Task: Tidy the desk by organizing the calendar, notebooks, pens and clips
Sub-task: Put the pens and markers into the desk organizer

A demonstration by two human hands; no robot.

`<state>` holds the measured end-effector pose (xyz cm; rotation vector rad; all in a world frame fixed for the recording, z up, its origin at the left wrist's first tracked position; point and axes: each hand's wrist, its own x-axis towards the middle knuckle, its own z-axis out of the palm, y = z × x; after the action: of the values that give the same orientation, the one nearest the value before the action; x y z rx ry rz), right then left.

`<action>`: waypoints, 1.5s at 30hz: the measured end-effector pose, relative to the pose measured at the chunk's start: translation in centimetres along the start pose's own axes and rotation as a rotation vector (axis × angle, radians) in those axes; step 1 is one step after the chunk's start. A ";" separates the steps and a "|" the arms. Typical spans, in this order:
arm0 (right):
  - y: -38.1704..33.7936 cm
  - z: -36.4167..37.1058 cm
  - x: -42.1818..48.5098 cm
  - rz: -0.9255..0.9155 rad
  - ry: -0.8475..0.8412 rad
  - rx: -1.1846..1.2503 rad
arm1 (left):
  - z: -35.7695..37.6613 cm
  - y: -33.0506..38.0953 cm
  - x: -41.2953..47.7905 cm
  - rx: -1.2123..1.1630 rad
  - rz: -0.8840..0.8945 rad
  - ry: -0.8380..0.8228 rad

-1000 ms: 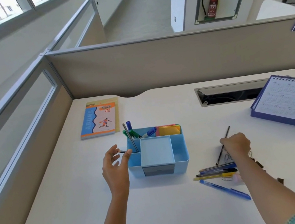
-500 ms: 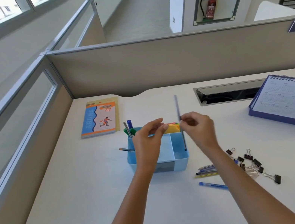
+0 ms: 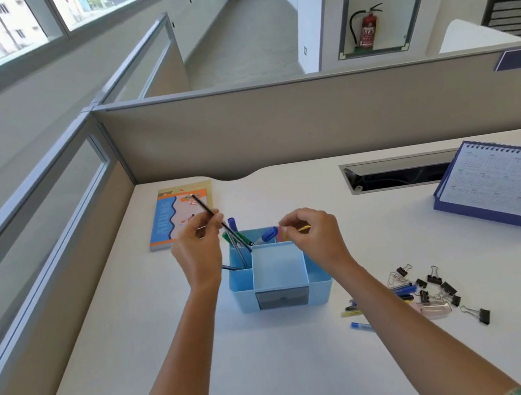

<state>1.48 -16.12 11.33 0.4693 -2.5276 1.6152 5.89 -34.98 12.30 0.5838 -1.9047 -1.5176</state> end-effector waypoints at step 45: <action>12.6 -7.0 -8.3 0.062 -0.415 -0.952 | -1.0 -0.7 -5.6 0.194 0.016 0.058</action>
<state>4.81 -3.23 1.31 0.6253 -3.2055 0.1769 10.56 -32.06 10.66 0.6886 -2.0203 -1.3008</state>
